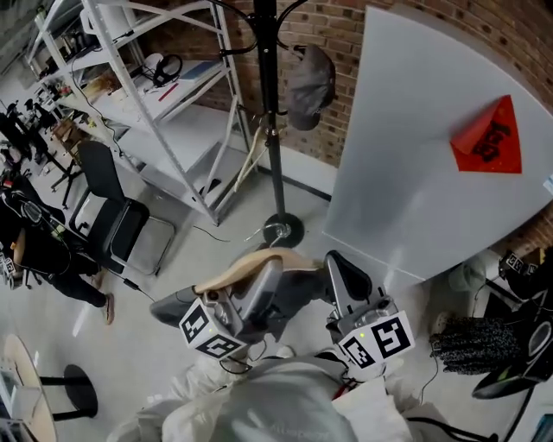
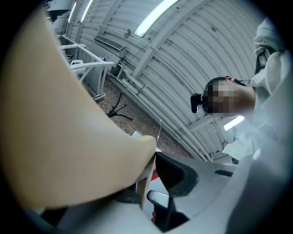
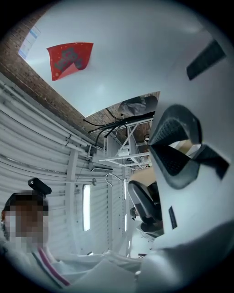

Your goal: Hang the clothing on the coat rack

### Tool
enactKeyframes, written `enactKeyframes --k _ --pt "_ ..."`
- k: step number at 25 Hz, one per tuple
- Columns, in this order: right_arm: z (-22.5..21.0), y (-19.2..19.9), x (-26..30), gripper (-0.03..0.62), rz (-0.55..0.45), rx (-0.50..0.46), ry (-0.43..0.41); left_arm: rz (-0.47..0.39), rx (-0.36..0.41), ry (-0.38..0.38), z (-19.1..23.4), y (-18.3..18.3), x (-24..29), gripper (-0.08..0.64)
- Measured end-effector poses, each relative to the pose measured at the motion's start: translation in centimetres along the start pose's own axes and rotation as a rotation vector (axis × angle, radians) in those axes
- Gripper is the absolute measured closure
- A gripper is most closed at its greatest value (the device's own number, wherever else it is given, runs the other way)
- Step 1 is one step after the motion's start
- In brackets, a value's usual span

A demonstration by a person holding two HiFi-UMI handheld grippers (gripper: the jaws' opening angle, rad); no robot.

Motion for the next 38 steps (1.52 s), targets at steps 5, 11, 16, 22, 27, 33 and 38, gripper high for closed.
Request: enactKeyframes --k 5,11,16,22,27,33,38 --pt "2.1 1.0 0.9 0.569 -0.012 0.001 -0.028 -0.025 0.022 -0.004 0.5 -1.7 -2.1 0.456" --pt "3.8 1.5 3.4 0.569 0.002 0.019 -0.064 -0.028 0.05 -0.031 1.8 -4.0 -2.9 0.456" --pt "3.6 2.3 4.9 0.569 -0.002 0.027 -0.081 -0.019 0.067 -0.045 2.7 -4.3 -3.4 0.456" --pt "3.3 3.0 7.6 0.569 -0.009 0.032 -0.116 -0.028 0.089 -0.069 4.9 -5.1 -3.3 0.456" --pt "3.0 3.1 10.2 0.569 -0.005 0.036 -0.136 -0.036 0.09 -0.087 7.0 -5.9 -2.6 0.456" --pt "2.2 3.9 13.0 0.569 0.009 0.038 -0.142 -0.039 0.072 -0.094 9.8 -6.1 -1.5 0.456" --pt "0.9 4.8 16.0 0.568 0.018 0.039 -0.144 -0.04 0.063 -0.095 12.9 -6.2 -0.1 0.456"
Point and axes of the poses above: the fingertips, and each gripper's own axes: x forward along the fingers, z to its left, y out of its underside, the point moved 5 cm from there along -x, backward along the fingers, and after that the axes turned 9 degrees about -z, right-handed, at the moved point
